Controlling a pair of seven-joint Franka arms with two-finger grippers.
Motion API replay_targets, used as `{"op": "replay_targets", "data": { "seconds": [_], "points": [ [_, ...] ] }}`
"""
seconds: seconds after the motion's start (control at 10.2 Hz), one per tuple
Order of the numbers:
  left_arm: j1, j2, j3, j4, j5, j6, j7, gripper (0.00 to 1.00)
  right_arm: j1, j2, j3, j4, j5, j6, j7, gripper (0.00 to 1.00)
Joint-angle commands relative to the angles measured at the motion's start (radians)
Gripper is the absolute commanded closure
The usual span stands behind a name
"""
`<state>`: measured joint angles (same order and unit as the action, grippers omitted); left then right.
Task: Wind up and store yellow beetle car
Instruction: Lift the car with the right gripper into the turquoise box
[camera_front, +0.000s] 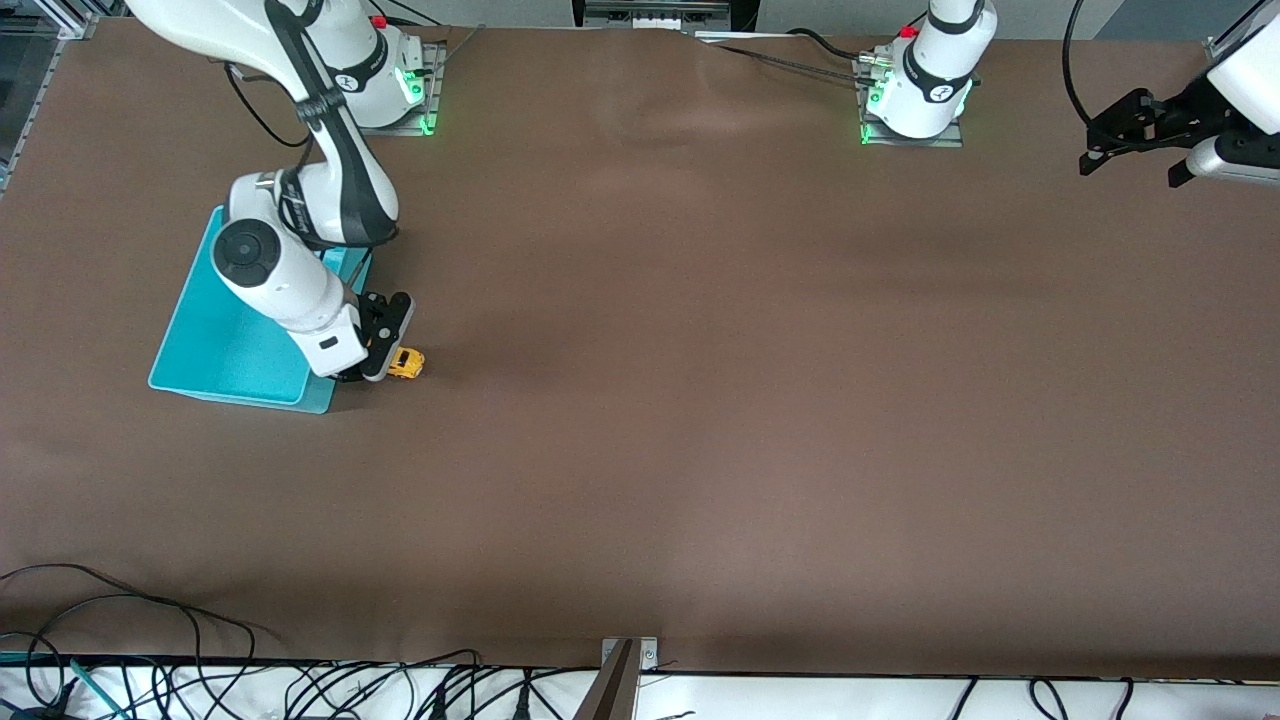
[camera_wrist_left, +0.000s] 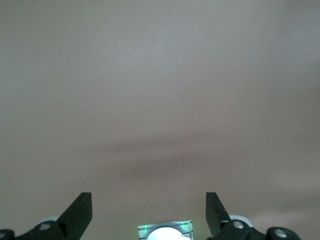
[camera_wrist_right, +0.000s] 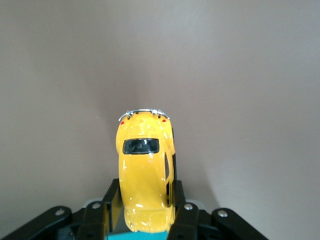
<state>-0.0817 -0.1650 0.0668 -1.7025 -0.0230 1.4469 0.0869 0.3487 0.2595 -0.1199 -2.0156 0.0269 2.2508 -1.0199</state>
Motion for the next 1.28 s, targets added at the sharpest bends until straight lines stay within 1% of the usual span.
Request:
{"op": "replay_targets", "data": {
  "seconds": [0.0,0.1,0.2,0.29,0.39,0.49,0.59,0.69,0.79,0.88,0.98,1.08,1.18],
  "points": [
    [0.003,0.01,-0.001,0.035,-0.012,-0.025,-0.006,0.0,-0.005,-0.049,-0.023,0.147,0.013,-0.242,0.034,1.0],
    [0.002,0.012,-0.005,0.038,-0.011,-0.025,-0.004,0.0,-0.005,-0.071,-0.071,0.138,0.01,-0.258,0.023,1.0],
    [-0.007,0.012,-0.01,0.047,-0.011,-0.026,-0.006,0.0,-0.005,-0.089,-0.117,0.103,0.008,-0.258,0.014,1.0],
    [-0.007,0.012,-0.013,0.047,-0.011,-0.026,-0.006,0.0,-0.005,-0.107,-0.171,0.037,0.008,-0.246,0.014,1.0],
    [-0.006,0.012,-0.012,0.049,-0.009,-0.025,-0.001,0.0,-0.005,-0.146,-0.208,-0.051,0.004,-0.196,0.012,1.0],
    [-0.003,0.013,-0.01,0.064,-0.011,-0.025,0.001,0.0,-0.005,-0.231,-0.216,-0.203,-0.007,-0.081,0.012,1.0],
    [-0.004,0.013,-0.012,0.067,-0.011,-0.025,-0.001,0.0,-0.01,-0.294,-0.227,-0.33,-0.033,0.026,0.014,1.0],
    [-0.004,0.013,-0.012,0.069,-0.011,-0.025,0.001,0.0,-0.01,-0.298,-0.263,-0.375,-0.036,0.048,0.012,1.0],
    [-0.003,0.013,-0.01,0.069,-0.011,-0.023,0.002,0.0,-0.01,-0.292,-0.28,-0.399,-0.036,0.052,0.008,1.0],
    [-0.003,0.013,-0.01,0.069,-0.011,-0.023,0.002,0.0,-0.01,-0.283,-0.315,-0.414,-0.036,0.055,-0.008,1.0],
    [-0.003,0.013,-0.01,0.069,-0.011,-0.023,0.002,0.0,-0.01,-0.252,-0.337,-0.413,-0.036,0.07,-0.011,1.0],
    [-0.003,0.015,-0.01,0.069,-0.011,-0.023,0.002,0.0,-0.011,-0.218,-0.343,-0.414,-0.036,0.093,-0.023,1.0],
    [-0.004,0.015,-0.012,0.069,-0.011,-0.023,0.002,0.0,-0.013,-0.186,-0.374,-0.416,-0.036,0.095,-0.031,1.0]
  ]
}}
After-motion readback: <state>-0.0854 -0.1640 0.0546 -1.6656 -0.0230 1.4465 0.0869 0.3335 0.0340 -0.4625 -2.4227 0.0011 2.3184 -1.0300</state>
